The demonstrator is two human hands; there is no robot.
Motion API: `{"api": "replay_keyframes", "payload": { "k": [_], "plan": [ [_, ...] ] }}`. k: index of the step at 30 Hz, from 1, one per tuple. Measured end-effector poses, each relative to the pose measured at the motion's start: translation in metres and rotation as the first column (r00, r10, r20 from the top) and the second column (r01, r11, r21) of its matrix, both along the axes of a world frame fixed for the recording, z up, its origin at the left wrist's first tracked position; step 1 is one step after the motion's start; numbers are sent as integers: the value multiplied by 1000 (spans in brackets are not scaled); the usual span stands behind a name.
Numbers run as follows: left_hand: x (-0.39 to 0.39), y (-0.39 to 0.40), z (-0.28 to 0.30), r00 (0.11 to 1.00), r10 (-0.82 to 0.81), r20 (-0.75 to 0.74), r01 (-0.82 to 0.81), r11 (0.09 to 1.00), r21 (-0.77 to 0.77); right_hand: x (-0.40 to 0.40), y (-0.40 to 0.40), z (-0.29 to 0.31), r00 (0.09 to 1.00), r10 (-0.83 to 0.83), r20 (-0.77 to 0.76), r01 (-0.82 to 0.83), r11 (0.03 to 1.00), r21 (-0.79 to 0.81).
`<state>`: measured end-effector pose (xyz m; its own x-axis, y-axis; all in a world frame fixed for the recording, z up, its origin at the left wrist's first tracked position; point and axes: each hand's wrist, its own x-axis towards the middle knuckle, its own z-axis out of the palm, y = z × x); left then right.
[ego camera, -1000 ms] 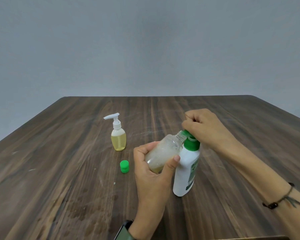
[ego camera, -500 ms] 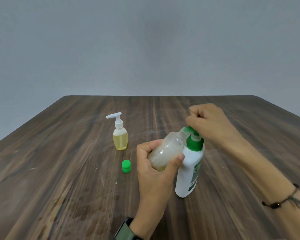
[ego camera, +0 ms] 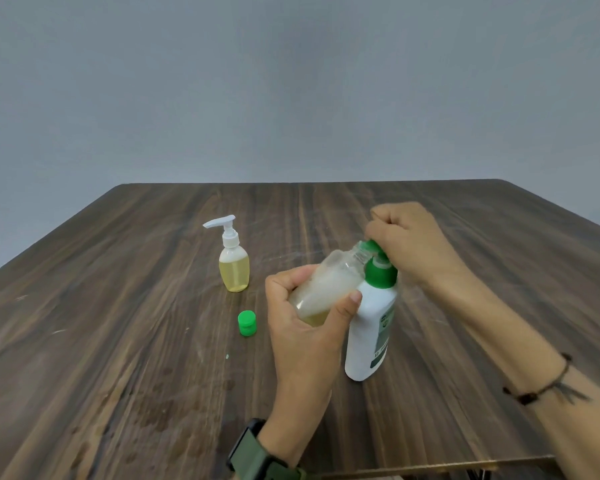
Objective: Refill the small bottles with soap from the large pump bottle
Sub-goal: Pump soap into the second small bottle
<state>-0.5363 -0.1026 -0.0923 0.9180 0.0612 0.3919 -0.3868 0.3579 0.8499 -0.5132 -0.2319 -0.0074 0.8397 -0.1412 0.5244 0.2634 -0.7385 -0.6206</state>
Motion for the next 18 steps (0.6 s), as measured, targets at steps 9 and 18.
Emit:
{"api": "replay_keyframes", "payload": {
  "k": [9, 18],
  "plan": [
    [-2, -2, 0, 1000, -15, -5, 15, 1000, -11, -1, -4, -2, 999, 33, 14, -34, 999, 12],
    [-2, -6, -4, 998, -46, -35, 42, 995, -96, 3, -4, -7, 998, 53, 22, -54, 996, 68]
  ]
}}
